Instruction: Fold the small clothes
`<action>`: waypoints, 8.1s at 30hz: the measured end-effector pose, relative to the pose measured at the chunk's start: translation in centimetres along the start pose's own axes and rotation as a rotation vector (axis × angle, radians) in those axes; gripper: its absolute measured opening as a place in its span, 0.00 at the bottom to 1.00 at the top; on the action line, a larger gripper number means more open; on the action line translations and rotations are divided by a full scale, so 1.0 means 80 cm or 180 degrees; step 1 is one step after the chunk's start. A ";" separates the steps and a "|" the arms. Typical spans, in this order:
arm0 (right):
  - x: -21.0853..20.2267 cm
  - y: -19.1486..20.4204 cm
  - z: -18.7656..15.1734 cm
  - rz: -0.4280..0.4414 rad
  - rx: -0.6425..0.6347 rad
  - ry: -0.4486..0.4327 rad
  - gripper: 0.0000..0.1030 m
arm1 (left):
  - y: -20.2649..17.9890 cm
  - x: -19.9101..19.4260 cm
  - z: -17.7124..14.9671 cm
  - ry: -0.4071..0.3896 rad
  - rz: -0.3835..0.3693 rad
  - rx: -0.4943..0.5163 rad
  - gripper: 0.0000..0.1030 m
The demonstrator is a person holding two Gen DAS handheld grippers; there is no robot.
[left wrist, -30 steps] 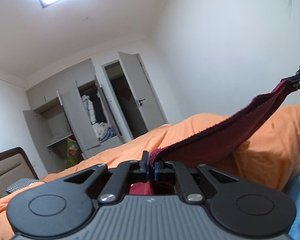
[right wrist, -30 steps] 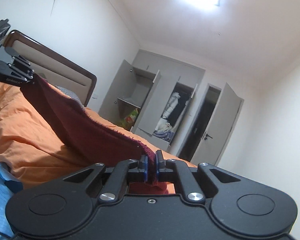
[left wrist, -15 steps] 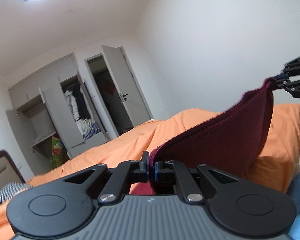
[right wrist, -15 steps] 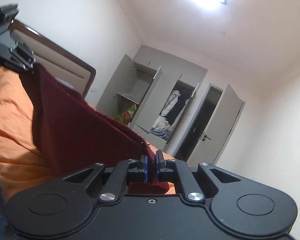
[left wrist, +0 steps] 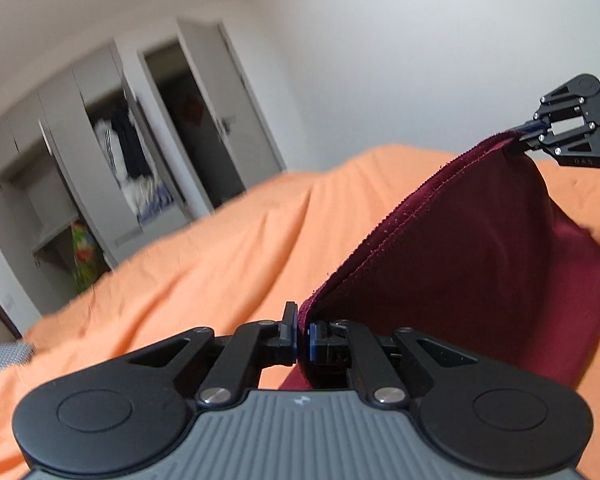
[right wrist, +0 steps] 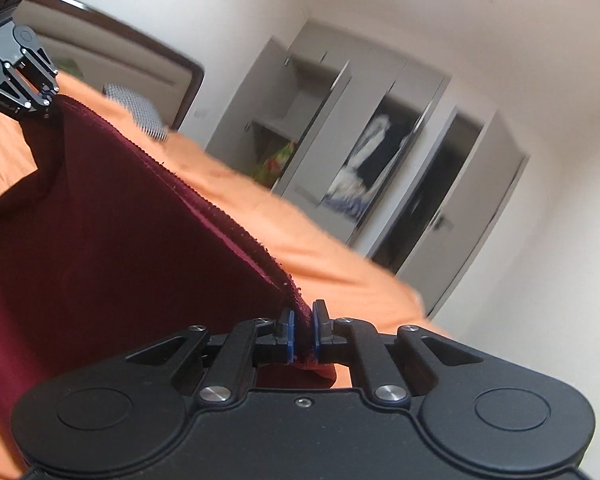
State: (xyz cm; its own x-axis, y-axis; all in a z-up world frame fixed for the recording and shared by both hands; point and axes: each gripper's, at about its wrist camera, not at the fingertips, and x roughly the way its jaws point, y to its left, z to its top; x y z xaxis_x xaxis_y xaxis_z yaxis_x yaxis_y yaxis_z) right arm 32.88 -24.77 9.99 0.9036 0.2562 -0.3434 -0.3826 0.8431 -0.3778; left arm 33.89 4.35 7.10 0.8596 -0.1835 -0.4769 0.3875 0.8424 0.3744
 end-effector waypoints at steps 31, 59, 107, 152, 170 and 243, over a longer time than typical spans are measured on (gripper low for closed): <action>0.142 0.018 -0.073 -0.0085 0.0864 0.0900 0.96 | 0.111 0.064 -0.129 0.0234 -0.0203 -0.1799 0.99; 0.009 0.061 -0.124 -0.0344 0.2342 0.0927 0.03 | 0.040 -0.014 -0.167 0.0586 0.1091 -0.2535 0.00; -0.085 0.095 -0.101 -0.0541 0.2302 0.0804 0.99 | -0.022 -0.089 -0.149 0.0845 0.1080 -0.2686 1.00; -0.038 0.106 -0.046 -0.0349 0.2325 0.1184 0.99 | -0.060 -0.091 -0.164 0.0965 0.0394 -0.3085 1.00; 0.014 0.131 -0.008 -0.0134 0.2090 0.0978 0.99 | -0.047 -0.087 -0.173 0.0954 0.0365 -0.3219 1.00; 0.051 0.223 -0.069 0.0088 0.1618 0.0525 1.00 | -0.042 -0.093 -0.183 0.1123 0.0810 -0.3294 1.00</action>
State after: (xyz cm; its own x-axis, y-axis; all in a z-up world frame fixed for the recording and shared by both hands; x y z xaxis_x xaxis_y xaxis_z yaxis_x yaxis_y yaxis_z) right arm 28.68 -11.30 -2.89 0.8366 0.2382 -0.4934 -0.2271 0.9703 0.0834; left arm 21.32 10.30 -2.27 0.6682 0.0696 -0.7407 -0.3904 0.8803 -0.2696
